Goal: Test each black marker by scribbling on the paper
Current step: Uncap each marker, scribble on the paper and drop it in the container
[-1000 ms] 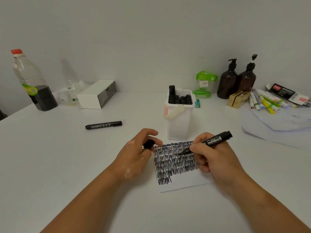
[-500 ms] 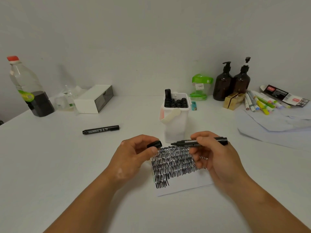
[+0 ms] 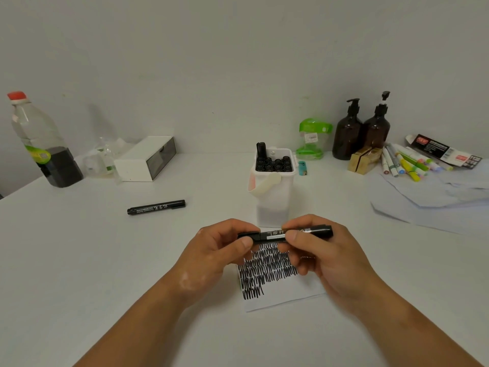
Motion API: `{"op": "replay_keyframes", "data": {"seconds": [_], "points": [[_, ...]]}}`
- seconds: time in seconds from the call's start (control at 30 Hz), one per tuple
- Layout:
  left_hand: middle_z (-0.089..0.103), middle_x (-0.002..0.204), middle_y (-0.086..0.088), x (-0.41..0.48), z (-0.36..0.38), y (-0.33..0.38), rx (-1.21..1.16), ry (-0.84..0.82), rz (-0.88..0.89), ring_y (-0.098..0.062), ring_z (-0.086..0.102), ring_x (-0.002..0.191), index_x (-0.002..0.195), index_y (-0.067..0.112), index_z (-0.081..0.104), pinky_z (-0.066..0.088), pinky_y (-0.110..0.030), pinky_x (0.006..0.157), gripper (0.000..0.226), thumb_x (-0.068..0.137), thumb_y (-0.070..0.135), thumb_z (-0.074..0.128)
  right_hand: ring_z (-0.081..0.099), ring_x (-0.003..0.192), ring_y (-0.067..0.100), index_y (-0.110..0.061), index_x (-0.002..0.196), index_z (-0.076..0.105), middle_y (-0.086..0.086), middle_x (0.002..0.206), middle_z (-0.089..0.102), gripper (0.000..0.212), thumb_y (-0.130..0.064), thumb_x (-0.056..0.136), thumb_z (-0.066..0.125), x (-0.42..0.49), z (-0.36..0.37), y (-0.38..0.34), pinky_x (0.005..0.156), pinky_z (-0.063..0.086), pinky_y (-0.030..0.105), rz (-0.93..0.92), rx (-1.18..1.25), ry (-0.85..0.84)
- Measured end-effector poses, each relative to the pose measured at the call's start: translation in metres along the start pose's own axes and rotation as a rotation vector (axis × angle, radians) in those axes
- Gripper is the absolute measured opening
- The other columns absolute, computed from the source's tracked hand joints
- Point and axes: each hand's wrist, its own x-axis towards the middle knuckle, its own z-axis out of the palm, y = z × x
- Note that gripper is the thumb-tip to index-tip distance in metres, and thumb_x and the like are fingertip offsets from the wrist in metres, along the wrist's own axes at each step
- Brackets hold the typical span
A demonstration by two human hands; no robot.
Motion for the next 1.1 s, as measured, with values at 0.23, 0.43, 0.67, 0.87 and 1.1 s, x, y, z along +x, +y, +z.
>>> {"op": "replay_keyframes", "data": {"seconds": [0.23, 0.43, 0.67, 0.87, 1.1], "points": [[0.050, 0.077, -0.017, 0.001, 0.005, 0.005, -0.173, 0.025, -0.004, -0.022, 0.046, 0.064, 0.091, 0.008, 0.065, 0.040, -0.027, 0.060, 0.018, 0.080, 0.022, 0.065, 0.061, 0.055, 0.019, -0.023, 0.091, 0.080, 0.026, 0.075, 0.072, 0.027, -0.030, 0.065, 0.084, -0.002, 0.000, -0.004, 0.045, 0.045, 0.026, 0.003, -0.156, -0.021], [0.042, 0.061, -0.002, 0.001, 0.017, 0.003, -0.186, 0.072, -0.031, -0.019, 0.039, 0.056, 0.081, 0.012, 0.055, 0.035, -0.027, 0.054, 0.013, 0.081, 0.023, 0.062, 0.047, 0.051, 0.017, -0.028, 0.079, 0.070, 0.009, 0.066, 0.066, 0.008, -0.028, 0.072, 0.074, -0.004, 0.011, 0.002, 0.045, 0.036, 0.023, -0.016, -0.241, -0.051], [0.030, 0.051, 0.006, 0.001, 0.043, -0.003, -0.259, 0.316, 0.031, -0.012, 0.025, 0.046, 0.070, 0.014, 0.044, 0.026, -0.022, 0.044, 0.017, 0.077, 0.016, 0.059, 0.050, 0.048, 0.003, -0.030, 0.076, 0.069, -0.007, 0.061, 0.065, 0.009, -0.027, 0.068, 0.071, -0.004, 0.018, 0.005, 0.055, 0.037, 0.021, -0.123, -0.347, 0.051], [0.030, 0.047, 0.005, -0.001, 0.049, -0.003, -0.207, 0.400, 0.082, -0.013, 0.023, 0.044, 0.064, 0.020, 0.043, 0.025, -0.022, 0.043, 0.019, 0.076, 0.014, 0.056, 0.051, 0.049, 0.003, -0.031, 0.075, 0.068, -0.010, 0.059, 0.066, 0.010, -0.029, 0.066, 0.071, -0.006, 0.024, 0.006, 0.052, 0.040, 0.016, -0.182, -0.430, 0.095], [0.043, 0.055, 0.000, 0.000, 0.035, -0.004, -0.143, 0.178, 0.098, -0.018, 0.035, 0.051, 0.081, 0.014, 0.047, 0.031, -0.030, 0.052, 0.026, 0.069, 0.025, 0.068, 0.046, 0.047, 0.008, -0.025, 0.073, 0.068, -0.003, 0.059, 0.062, 0.009, -0.023, 0.065, 0.072, -0.002, 0.015, 0.003, 0.051, 0.036, 0.023, -0.120, -0.261, 0.050]]}}
